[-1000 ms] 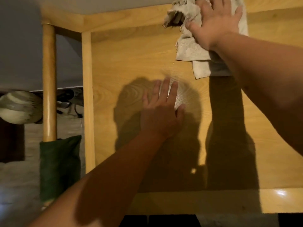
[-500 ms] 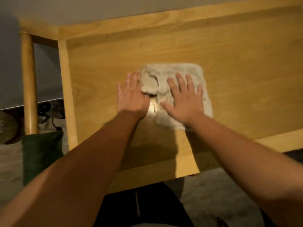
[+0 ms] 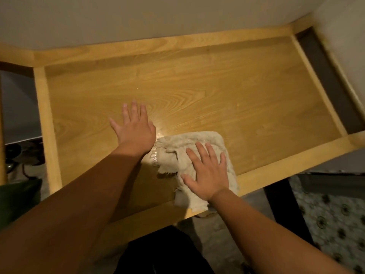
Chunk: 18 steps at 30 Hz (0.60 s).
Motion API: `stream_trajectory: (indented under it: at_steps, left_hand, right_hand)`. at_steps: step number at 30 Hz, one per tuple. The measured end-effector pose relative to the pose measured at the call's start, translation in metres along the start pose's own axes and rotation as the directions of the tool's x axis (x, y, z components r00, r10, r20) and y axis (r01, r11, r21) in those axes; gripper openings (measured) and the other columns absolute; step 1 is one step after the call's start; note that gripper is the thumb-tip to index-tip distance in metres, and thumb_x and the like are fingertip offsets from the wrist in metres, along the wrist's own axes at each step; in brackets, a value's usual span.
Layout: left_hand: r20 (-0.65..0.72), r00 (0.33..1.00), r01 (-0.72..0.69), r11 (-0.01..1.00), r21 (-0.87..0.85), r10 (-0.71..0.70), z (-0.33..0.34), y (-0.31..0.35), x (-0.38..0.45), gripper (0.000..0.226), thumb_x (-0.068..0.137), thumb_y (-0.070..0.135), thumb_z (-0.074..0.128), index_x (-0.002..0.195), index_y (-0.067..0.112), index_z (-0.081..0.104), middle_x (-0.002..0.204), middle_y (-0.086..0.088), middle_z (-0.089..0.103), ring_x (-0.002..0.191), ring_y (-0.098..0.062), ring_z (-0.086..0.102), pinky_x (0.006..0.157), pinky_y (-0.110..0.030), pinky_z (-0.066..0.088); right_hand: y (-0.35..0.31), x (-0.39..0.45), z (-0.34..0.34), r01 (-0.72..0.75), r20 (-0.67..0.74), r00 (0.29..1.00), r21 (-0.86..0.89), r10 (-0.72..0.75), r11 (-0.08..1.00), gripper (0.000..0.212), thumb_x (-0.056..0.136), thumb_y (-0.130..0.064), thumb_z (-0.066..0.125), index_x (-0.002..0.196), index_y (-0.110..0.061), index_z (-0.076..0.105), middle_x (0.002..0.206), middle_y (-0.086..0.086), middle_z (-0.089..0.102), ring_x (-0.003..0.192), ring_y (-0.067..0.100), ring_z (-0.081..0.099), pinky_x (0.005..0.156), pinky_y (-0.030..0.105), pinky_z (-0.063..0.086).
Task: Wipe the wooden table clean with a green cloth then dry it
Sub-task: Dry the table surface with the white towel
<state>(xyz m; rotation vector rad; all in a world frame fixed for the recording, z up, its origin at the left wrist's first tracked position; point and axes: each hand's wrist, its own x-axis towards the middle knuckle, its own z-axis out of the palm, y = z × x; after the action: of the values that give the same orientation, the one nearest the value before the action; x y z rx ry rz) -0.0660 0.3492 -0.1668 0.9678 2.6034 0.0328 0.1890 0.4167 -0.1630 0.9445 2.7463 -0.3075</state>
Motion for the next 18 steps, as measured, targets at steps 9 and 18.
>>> stream_trajectory:
  at_steps: [9, 18]
  left_hand:
    - [0.045, 0.989, -0.134, 0.988, -0.081, 0.138, 0.004, 0.069, 0.017, 0.065, 0.093, 0.062, 0.017, 0.154, 0.048, -0.001, 0.168, 0.001, -0.012, 0.153, -0.03, -0.014, 0.11, -0.071, -0.011]
    - [-0.18, 0.979, -0.09, 0.996, 0.022, 0.093, 0.017, 0.077, 0.018, 0.067, 0.094, 0.07, 0.025, 0.153, 0.038, 0.027, 0.166, -0.003, 0.019, 0.151, -0.034, 0.018, 0.112, -0.071, 0.008]
  right_hand:
    - [0.01, 0.048, -0.015, -0.056, -0.011, 0.998, 0.067, 0.056, 0.996, 0.071, 0.086, -0.072, 0.032, 0.15, -0.046, 0.018, 0.166, -0.01, 0.008, 0.151, 0.015, -0.004, 0.112, 0.061, -0.006]
    - [0.053, 0.265, -0.073, 0.045, -0.095, 0.995, 0.035, -0.042, 0.998, 0.073, 0.087, -0.072, 0.025, 0.153, -0.041, 0.02, 0.166, -0.007, 0.008, 0.153, 0.023, 0.0, 0.113, 0.067, 0.002]
